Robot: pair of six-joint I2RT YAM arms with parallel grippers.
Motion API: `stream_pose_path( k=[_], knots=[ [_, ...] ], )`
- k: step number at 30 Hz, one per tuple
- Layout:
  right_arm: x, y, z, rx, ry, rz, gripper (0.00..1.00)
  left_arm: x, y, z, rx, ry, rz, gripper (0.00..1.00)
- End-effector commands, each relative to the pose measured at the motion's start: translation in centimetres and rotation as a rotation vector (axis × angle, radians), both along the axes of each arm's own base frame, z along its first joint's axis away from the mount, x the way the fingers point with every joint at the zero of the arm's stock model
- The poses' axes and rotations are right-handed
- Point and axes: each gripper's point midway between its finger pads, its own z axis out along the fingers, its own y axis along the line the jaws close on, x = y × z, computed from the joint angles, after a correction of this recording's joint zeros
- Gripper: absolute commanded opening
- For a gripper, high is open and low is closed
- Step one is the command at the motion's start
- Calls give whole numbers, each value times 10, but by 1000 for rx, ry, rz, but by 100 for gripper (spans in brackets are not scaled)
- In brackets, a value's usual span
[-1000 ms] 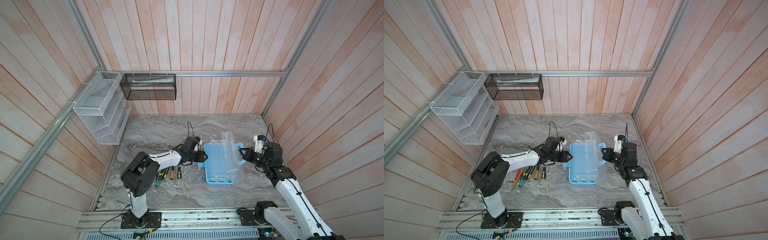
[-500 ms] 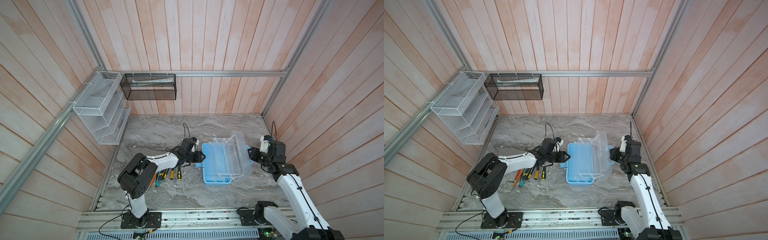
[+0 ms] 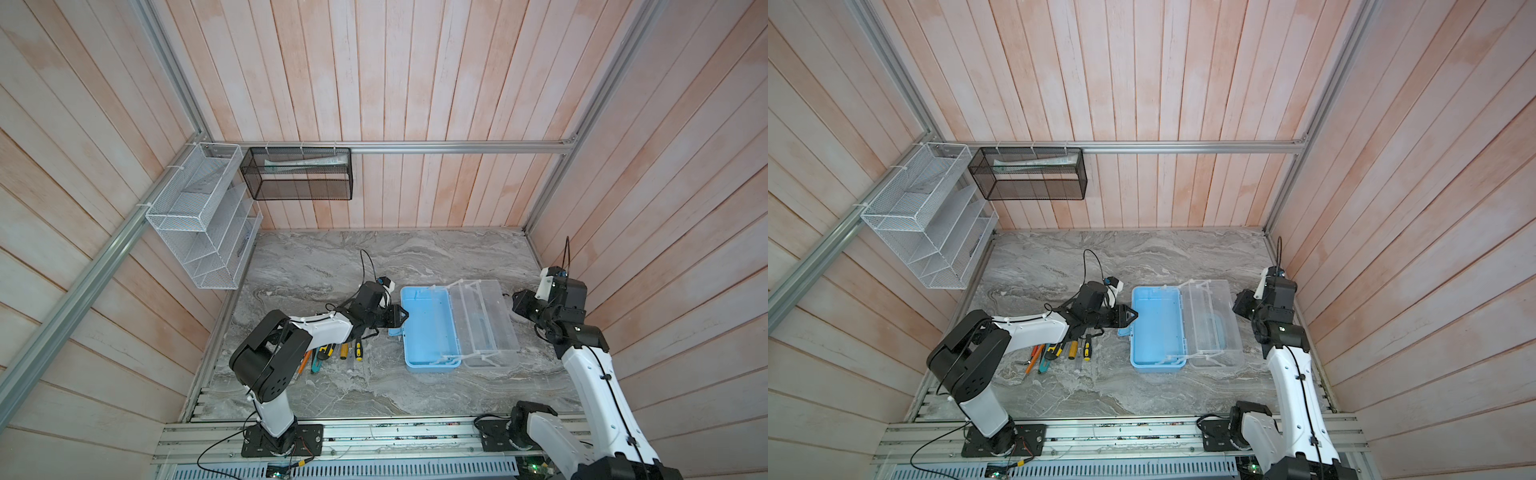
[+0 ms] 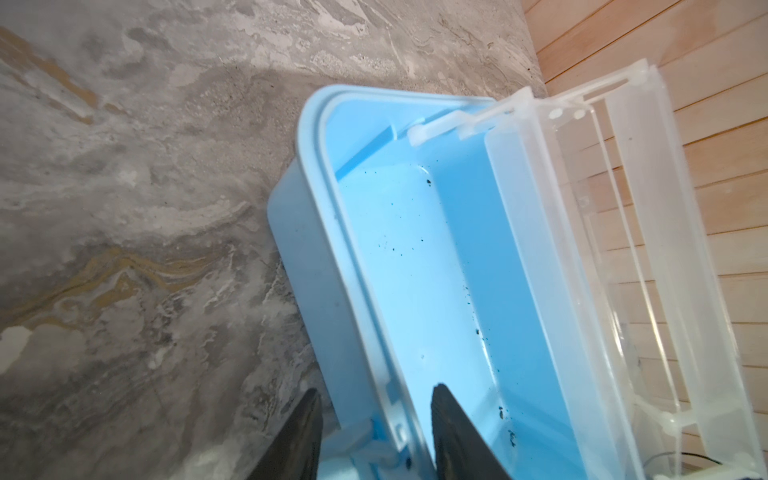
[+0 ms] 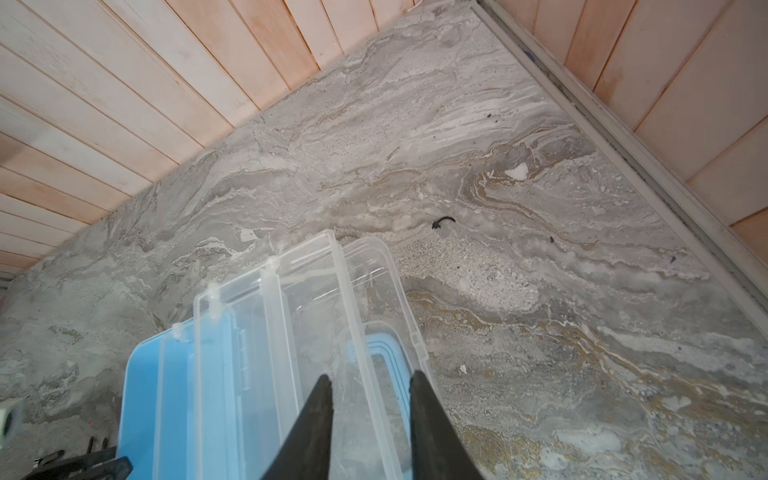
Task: Pack the tool kit
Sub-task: 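Swing the clear lid fully open away from the box with the right gripper, then move the right gripper over the tools beside the box while the left withdraws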
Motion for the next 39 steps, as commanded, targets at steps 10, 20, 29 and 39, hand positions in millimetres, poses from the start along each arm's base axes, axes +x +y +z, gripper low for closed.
stream_pose_path(
  k=[10,20,29,39],
  knots=[
    [3,106,18,-45,13,316,30,20,23,72,4,-229,103,77],
    [-40,284,-5,-38,105,614,33,23,193,106,297,-348,573,93],
    [-83,365,-67,-51,259,803,42,-16,298,71,416,-401,866,100],
    [-69,415,-104,-138,367,857,43,-21,317,71,357,-417,880,100]
  ],
)
